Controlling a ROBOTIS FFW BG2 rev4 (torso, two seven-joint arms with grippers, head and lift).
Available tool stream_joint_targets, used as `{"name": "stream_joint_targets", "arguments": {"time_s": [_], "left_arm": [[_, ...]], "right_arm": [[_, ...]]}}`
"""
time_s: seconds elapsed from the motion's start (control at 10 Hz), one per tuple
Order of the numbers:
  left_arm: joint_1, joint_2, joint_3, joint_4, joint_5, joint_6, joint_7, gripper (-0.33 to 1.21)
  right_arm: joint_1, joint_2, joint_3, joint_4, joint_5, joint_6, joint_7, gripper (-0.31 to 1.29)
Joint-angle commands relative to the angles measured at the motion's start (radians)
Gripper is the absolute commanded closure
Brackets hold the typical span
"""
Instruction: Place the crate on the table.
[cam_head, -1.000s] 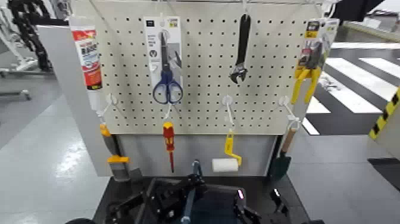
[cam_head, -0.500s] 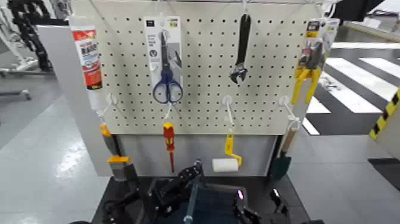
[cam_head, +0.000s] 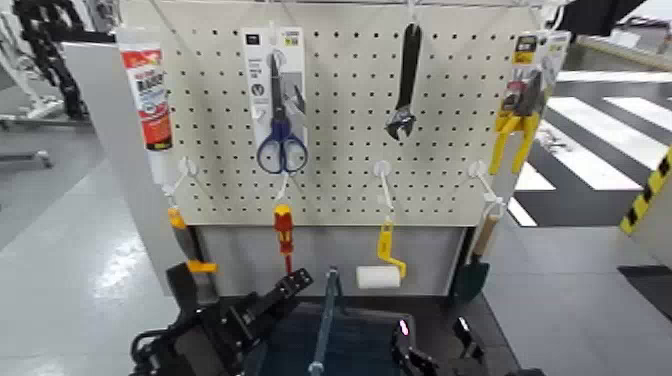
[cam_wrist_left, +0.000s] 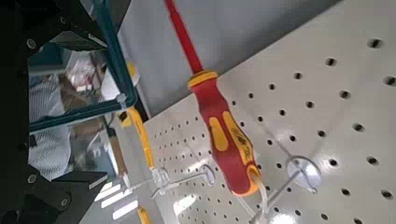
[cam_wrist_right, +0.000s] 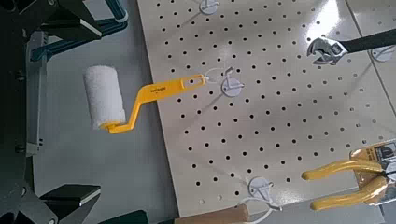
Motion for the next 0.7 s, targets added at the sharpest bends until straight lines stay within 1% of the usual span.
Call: {"name": "stream_joint_targets", "arguments": {"time_s": [0.1, 0.3, 0.5, 0.6, 0.7], "left_arm": [[0.083, -0.02, 0.044, -0.113, -0.194, -0.081, 0.037, 0.29], [0.129, -0.028, 0.044, -0.155, -0.335, -0.161, 0.044, 0.22], [0.167, -0.037, 0.042, -0.164, -0.415, -0.236, 0.049, 0.08], [0.188, -0.042, 0.045, -0.17, -0.469, -0.279, 0.05, 0.09], [0.216, -0.051, 0.048, -0.184, -0.564, -0.345, 0.056, 0.09]], "right_arm": [[0.002, 0.0, 0.0, -0.003, 0.0, 0.004, 0.001, 0.14], [0.002, -0.002, -0.002, -0.005, 0.0, 0.004, 0.001, 0.14], [0.004, 0.0, -0.003, -0.008, 0.0, 0.004, -0.001, 0.14], [0.005, 0.0, -0.003, -0.008, 0.0, 0.004, 0.001, 0.14], [0.005, 0.0, -0.005, -0.01, 0.0, 0.004, 0.001, 0.14]]}}
